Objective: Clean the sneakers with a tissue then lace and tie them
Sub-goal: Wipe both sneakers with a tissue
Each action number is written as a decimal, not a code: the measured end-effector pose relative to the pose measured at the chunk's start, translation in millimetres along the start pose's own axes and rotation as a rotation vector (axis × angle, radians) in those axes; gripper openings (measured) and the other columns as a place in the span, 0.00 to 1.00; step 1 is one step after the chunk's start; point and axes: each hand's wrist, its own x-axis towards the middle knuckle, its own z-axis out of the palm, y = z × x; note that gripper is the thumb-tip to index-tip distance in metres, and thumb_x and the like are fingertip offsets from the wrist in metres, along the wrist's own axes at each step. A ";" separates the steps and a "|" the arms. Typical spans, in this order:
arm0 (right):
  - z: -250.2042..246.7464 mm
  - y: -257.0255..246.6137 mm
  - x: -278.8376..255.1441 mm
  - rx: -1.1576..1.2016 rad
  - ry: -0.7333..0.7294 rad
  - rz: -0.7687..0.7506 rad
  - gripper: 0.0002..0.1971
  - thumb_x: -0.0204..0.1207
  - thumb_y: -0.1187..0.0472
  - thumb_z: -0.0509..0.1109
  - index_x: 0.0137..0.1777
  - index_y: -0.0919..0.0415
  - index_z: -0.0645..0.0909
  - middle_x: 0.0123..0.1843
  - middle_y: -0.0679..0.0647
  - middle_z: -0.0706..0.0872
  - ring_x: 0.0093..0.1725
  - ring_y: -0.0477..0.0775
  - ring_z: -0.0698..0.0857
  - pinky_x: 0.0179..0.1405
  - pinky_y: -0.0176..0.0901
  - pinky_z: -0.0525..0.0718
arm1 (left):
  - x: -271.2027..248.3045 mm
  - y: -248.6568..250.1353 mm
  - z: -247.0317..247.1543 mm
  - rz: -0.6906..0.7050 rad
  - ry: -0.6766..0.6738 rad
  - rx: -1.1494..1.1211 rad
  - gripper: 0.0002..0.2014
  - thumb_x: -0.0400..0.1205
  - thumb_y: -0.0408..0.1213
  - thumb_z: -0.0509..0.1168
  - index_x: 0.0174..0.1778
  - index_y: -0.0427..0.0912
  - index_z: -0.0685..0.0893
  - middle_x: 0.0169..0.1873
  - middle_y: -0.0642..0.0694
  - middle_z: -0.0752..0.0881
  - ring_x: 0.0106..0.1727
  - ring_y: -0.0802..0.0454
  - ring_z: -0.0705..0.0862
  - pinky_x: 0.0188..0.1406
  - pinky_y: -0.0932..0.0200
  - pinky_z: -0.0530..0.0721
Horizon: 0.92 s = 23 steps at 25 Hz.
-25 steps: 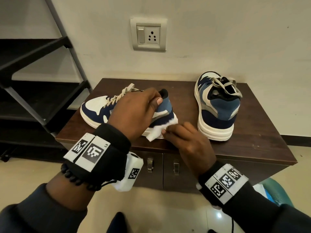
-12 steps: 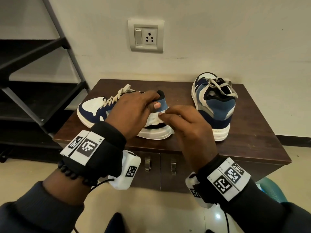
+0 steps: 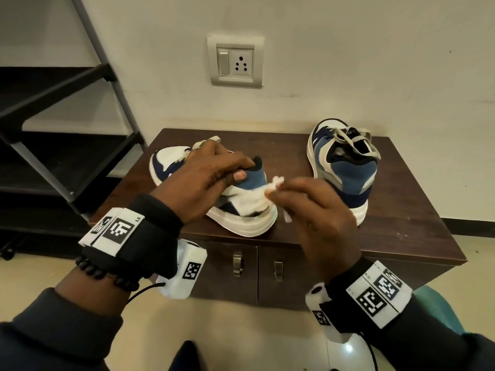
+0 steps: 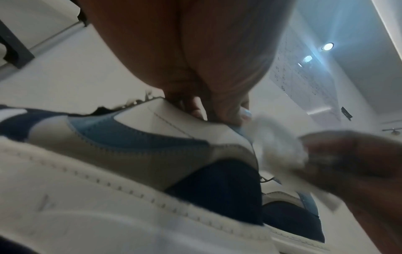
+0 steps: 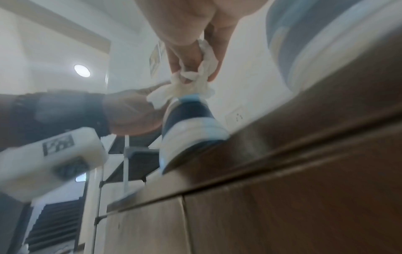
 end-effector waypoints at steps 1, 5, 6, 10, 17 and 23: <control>-0.8 -6.3 10.7 0.033 0.067 -0.008 0.08 0.75 0.69 0.72 0.52 0.68 0.88 0.51 0.62 0.87 0.52 0.56 0.84 0.52 0.42 0.82 | -0.1 0.7 -1.5 0.012 -0.032 -0.018 0.16 0.82 0.53 0.53 0.63 0.61 0.78 0.51 0.54 0.79 0.58 0.53 0.74 0.67 0.52 0.70; 20.2 -17.4 15.5 -0.073 -0.013 -0.159 0.09 0.76 0.67 0.71 0.54 0.68 0.87 0.52 0.60 0.86 0.53 0.59 0.82 0.47 0.48 0.84 | -4.7 -0.5 0.8 0.032 -0.022 -0.098 0.17 0.83 0.49 0.53 0.65 0.53 0.80 0.57 0.48 0.82 0.62 0.50 0.78 0.64 0.44 0.76; 25.4 -15.4 4.4 -0.137 -0.079 -0.203 0.09 0.76 0.67 0.70 0.55 0.67 0.87 0.52 0.59 0.86 0.53 0.58 0.81 0.44 0.48 0.85 | -6.0 -1.0 0.7 0.016 -0.012 -0.114 0.18 0.85 0.49 0.52 0.66 0.51 0.80 0.59 0.47 0.82 0.63 0.51 0.79 0.64 0.44 0.77; 16.6 -11.8 -29.3 -0.163 -0.247 -0.212 0.12 0.77 0.65 0.64 0.55 0.64 0.86 0.51 0.58 0.86 0.51 0.55 0.80 0.36 0.47 0.86 | -7.9 5.6 -3.0 -0.034 -0.022 -0.226 0.16 0.88 0.44 0.52 0.64 0.47 0.81 0.57 0.51 0.84 0.61 0.57 0.81 0.63 0.51 0.79; 21.9 -25.8 24.7 -0.111 -0.045 -0.157 0.11 0.80 0.66 0.67 0.60 0.67 0.84 0.55 0.60 0.85 0.54 0.57 0.82 0.47 0.46 0.83 | -8.0 16.5 -3.2 -0.119 0.095 -0.303 0.21 0.88 0.52 0.45 0.50 0.51 0.84 0.44 0.51 0.88 0.51 0.58 0.85 0.57 0.53 0.82; 18.8 2.0 -23.9 -0.112 -0.234 -0.164 0.11 0.74 0.67 0.71 0.56 0.64 0.86 0.55 0.58 0.85 0.55 0.55 0.81 0.48 0.44 0.85 | -2.9 17.4 -0.7 -0.019 0.058 -0.132 0.21 0.82 0.59 0.54 0.51 0.48 0.84 0.43 0.52 0.86 0.47 0.57 0.83 0.46 0.60 0.81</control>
